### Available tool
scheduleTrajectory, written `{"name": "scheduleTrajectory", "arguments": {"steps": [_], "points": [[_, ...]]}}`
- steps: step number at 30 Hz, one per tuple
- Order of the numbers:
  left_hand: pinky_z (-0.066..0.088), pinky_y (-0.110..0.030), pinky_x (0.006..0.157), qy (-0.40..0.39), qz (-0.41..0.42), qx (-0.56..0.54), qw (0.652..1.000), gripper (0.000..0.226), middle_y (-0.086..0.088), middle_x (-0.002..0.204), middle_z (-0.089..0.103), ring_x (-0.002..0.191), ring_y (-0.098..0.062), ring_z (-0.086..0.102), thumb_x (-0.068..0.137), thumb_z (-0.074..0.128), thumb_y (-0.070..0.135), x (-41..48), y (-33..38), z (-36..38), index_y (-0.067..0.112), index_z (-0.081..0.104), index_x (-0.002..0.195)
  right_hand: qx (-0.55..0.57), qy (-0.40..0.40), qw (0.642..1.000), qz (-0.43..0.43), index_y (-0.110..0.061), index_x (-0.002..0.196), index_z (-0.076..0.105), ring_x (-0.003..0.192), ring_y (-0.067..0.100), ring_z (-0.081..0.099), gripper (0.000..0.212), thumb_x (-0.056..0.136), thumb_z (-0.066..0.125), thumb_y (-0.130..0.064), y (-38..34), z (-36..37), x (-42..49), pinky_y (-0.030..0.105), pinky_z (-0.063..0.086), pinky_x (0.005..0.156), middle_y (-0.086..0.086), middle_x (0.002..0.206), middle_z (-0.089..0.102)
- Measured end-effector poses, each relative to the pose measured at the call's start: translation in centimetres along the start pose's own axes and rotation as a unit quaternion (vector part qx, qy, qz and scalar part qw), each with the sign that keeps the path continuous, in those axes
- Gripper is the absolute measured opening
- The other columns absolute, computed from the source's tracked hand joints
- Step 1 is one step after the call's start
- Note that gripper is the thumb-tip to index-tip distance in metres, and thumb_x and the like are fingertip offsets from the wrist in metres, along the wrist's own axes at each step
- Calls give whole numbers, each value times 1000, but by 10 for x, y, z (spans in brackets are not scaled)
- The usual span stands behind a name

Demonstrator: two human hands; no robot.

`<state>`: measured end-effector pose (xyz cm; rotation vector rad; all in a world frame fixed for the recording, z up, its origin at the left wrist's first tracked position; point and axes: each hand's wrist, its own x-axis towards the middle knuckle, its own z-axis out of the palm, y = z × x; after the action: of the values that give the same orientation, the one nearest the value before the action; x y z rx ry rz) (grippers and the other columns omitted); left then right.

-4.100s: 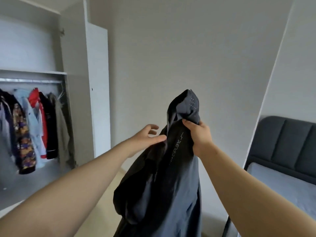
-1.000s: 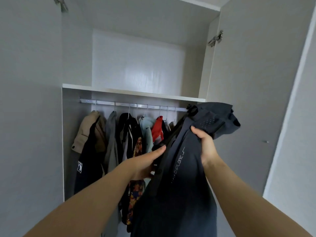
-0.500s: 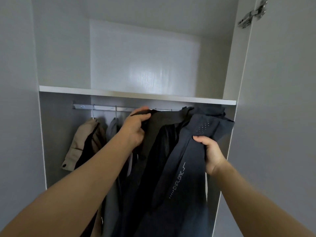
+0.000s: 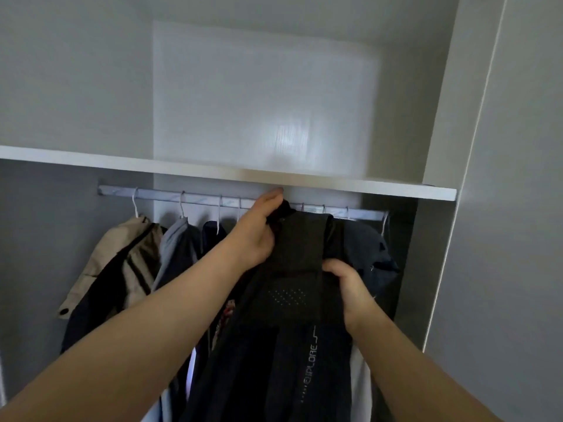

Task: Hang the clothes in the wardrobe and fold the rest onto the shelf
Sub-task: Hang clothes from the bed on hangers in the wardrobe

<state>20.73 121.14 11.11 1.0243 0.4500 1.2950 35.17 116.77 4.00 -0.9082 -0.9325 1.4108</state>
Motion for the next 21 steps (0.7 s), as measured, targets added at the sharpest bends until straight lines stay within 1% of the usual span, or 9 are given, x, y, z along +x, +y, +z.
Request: {"name": "scheduleTrajectory", "arguments": {"steps": [4, 7, 10, 12, 13, 15, 17, 19, 21], "points": [[48, -21, 78, -38, -23, 139, 989, 55, 13, 116, 56, 103, -5, 55, 85, 53, 43, 4, -26, -30, 33, 38, 136, 70, 50, 996, -22, -10, 72, 77, 70, 28, 68, 22, 75, 58, -20, -7, -11, 25, 34, 50, 69, 11, 78, 73], [44, -25, 96, -84, 4, 220, 972, 85, 9, 139, 37, 122, -9, 45, 68, 68, 55, -6, -44, -59, 51, 20, 138, 111, 70, 990, -47, -11, 70, 76, 64, 26, 68, 27, 83, 53, -19, -11, -13, 42, 31, 49, 63, 8, 71, 73], [36, -11, 99, -182, 4, 364, 913, 96, 27, 141, 15, 130, 4, 26, 63, 77, 50, -24, -71, -82, 73, 6, 124, 162, 109, 979, -53, -8, 88, 69, 73, 25, 63, 20, 85, 51, -16, -18, -5, 54, 32, 49, 65, 10, 77, 71], [20, -11, 106, -216, 9, 488, 846, 110, 31, 144, -2, 133, 9, 13, 62, 81, 44, -27, -94, -92, 72, -6, 124, 189, 133, 971, -59, -7, 93, 66, 75, 25, 60, 18, 87, 49, -13, -21, 2, 61, 32, 49, 66, 10, 87, 66], [17, -10, 107, -202, 31, 530, 823, 113, 27, 146, -3, 133, 9, 11, 65, 81, 37, -26, -102, -94, 66, -8, 127, 192, 138, 969, -65, -8, 90, 65, 74, 24, 60, 17, 87, 48, -12, -22, 4, 64, 32, 50, 66, 10, 86, 65], [22, -10, 108, -130, 89, 528, 834, 100, 12, 145, 20, 134, -1, 24, 75, 75, 12, -17, -105, -97, 50, 4, 134, 187, 129, 971, -80, -8, 84, 64, 66, 21, 62, 19, 89, 46, -12, -22, 6, 68, 29, 51, 66, 7, 74, 68], [35, -7, 98, -37, 108, 483, 868, 77, 7, 127, 46, 117, -5, 48, 81, 62, -6, -8, -98, -97, 39, 25, 132, 174, 115, 974, -93, -8, 80, 64, 55, 16, 64, 23, 90, 44, -12, -23, 5, 68, 26, 51, 63, 3, 60, 69], [45, -7, 86, 14, 56, 421, 905, 54, 0, 113, 58, 96, -6, 57, 85, 52, -12, -2, -90, -96, 25, 46, 125, 161, 107, 976, -97, -8, 80, 65, 57, 17, 65, 23, 90, 44, -13, -25, 0, 65, 27, 52, 63, 3, 59, 69], [52, -20, 79, 45, -15, 342, 938, 33, -3, 97, 65, 84, -13, 61, 89, 52, -5, 2, -80, -94, 7, 59, 120, 128, 100, 983, -90, -7, 82, 67, 61, 20, 67, 23, 90, 46, -15, -30, -8, 61, 29, 52, 61, 4, 63, 71]]}}
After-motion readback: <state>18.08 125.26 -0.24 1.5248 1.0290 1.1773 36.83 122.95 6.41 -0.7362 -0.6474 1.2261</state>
